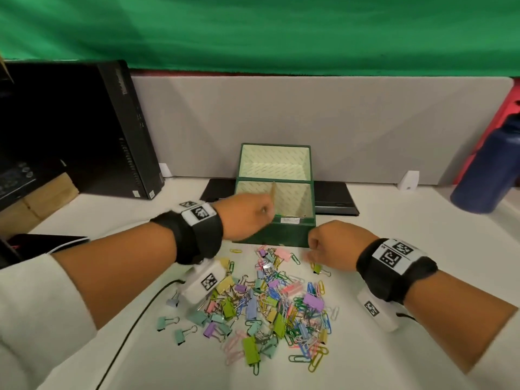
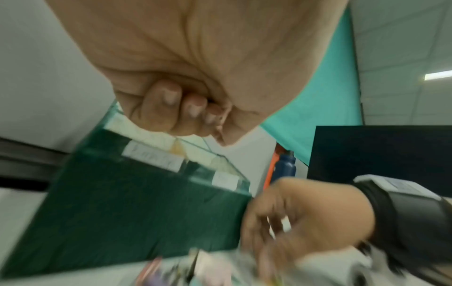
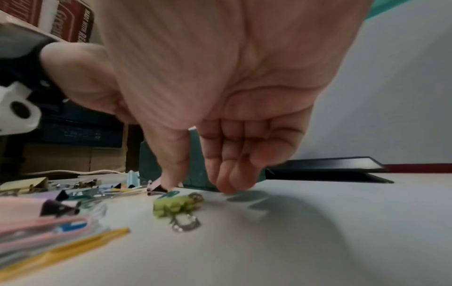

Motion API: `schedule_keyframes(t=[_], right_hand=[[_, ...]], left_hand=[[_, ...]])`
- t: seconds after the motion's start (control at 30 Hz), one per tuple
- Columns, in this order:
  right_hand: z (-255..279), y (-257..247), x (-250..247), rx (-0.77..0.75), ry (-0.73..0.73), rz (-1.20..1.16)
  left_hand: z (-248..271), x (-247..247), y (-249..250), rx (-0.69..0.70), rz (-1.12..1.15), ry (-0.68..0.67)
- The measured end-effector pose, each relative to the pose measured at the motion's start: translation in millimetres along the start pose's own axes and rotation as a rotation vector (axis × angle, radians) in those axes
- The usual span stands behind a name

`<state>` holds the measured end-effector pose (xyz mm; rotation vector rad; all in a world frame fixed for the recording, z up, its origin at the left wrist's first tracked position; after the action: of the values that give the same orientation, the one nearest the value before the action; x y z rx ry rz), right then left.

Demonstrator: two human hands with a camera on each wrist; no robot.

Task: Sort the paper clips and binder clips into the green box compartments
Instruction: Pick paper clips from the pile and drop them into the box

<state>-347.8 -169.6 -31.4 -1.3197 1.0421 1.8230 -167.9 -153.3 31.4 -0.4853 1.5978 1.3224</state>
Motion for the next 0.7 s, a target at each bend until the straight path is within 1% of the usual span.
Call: schedule_keyframes(t=[0.07, 0.1, 0.2, 0.3, 0.37, 0.43, 0.47, 0.5, 0.57, 0.6, 0.63, 0.7], right_hand=[[-2.5, -3.9, 1.1, 0.004, -0.031, -0.034], [-2.9, -6.3, 1.3, 0.006, -0.041, -0.056], [-3.2, -10.1, 1.8, 0.012, -0.04, -0.112], [-1.5, -11.9, 0.3, -0.002, -0.036, -0.134], [-0.6, -14.2, -0.7, -0.014, -0.034, -0.121], [-0.4, -16.6, -0.8, -0.028, -0.022, -0.096], [-0.4, -17.3, -0.8, -0.037, -0.004, -0.097], [0.3, -16.9, -1.4, -0.032, 0.007, -0.098], [2.9, -14.9, -2.9, -0.022, 0.023, -0.097], [4.0, -13.6, -2.4, -0.021, 0.012, -0.089], [5.7, -13.2, -1.3, -0.019, -0.014, -0.077], [7.6, -16.1, -1.3, -0.04, -0.026, -0.073]], left_hand=[[-20.9, -12.6, 7.8, -0.037, 0.047, 0.115], [-32.2, -14.2, 9.9, -0.061, 0.063, 0.134], [-58.0, -10.2, 12.5, -0.135, 0.122, 0.128], [-65.3, -3.2, 13.6, -0.177, 0.148, 0.085], [-63.8, 1.0, 9.9, -0.212, 0.318, 0.061], [-57.6, -2.3, 6.6, -0.2, 0.438, 0.077], [-51.7, -8.4, 4.8, -0.169, 0.431, 0.105], [-42.8, -17.0, 3.0, -0.124, 0.377, 0.145], [-15.8, -32.1, -1.3, -0.012, 0.164, 0.214], [0.7, -35.1, -4.9, 0.022, 0.067, 0.219], [16.9, -34.4, -13.0, 0.027, 0.0, 0.203], [49.1, -24.9, -36.4, -0.044, -0.095, 0.106]])
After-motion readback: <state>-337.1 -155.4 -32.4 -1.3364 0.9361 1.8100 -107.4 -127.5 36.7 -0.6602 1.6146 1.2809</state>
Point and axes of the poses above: each hand's wrist, its own z-axis away from the middle knuckle, its own x-axis out of the palm, y = z × x, the point moved 6 cm from there along -z, towards the middle knuckle, and after that the axes turned 14 degrees about z, right-handed, at the moved point
